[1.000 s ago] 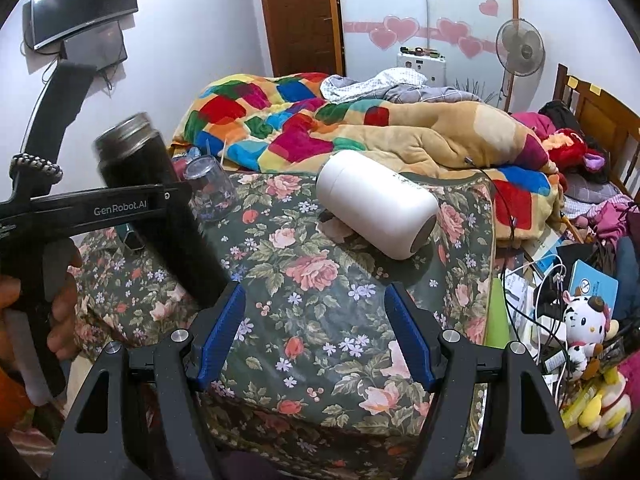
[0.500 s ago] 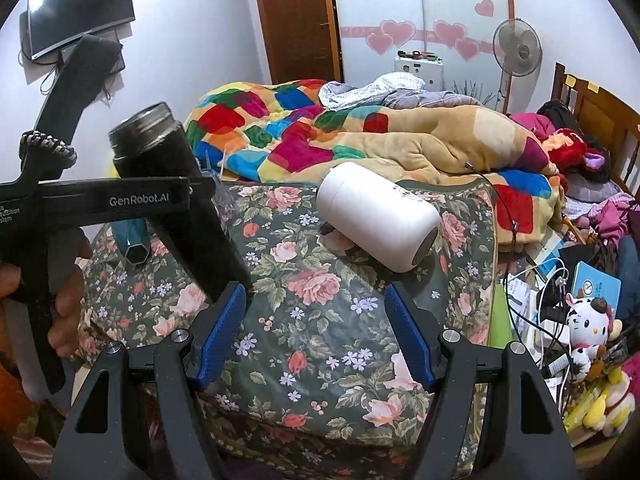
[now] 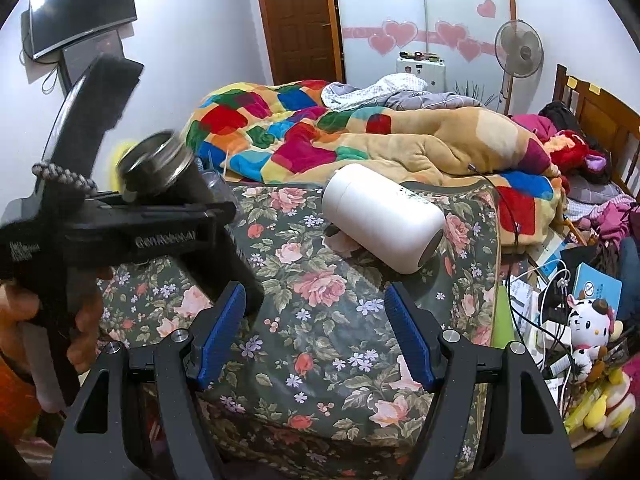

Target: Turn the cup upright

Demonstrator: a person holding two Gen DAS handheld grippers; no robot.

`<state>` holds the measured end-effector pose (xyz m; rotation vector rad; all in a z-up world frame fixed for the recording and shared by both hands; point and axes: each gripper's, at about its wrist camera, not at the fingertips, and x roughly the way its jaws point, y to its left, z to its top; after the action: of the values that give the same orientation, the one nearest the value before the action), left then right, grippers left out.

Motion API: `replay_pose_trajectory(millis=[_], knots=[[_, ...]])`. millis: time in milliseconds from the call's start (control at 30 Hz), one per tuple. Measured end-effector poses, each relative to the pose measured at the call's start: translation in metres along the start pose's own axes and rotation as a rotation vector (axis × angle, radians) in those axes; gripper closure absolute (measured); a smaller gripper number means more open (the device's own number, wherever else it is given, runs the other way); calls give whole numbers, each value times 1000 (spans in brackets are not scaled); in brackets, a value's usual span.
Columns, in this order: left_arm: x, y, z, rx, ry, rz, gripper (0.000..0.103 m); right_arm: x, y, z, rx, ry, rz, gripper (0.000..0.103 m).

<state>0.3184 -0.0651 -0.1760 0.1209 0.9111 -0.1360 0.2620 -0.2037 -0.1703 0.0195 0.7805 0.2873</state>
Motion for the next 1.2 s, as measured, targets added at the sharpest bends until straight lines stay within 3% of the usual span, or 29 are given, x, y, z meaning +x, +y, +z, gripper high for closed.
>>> replay_pose_trajectory(millis=[167,367,667,867,1100,1200], knots=[[-17,3,-4,-14,-6,-14,36,-14,2,2,1,-21,2,34],[-79,13,-16,-44,-97,-34,36,-47,9,7,-10,-84,3,34],[-223,31,-55,-55,-387,-16,32,-143,31,15,-11,-320,29,34],[-290,32,-89,-72,-550,3,30,-200,49,12,-7,-487,65,33],[-347,28,-131,-121,-742,45,6,-244,75,-5,-41,-645,55,21],[-356,30,-141,-141,-780,53,3,-251,81,-12,-46,-688,22,4]])
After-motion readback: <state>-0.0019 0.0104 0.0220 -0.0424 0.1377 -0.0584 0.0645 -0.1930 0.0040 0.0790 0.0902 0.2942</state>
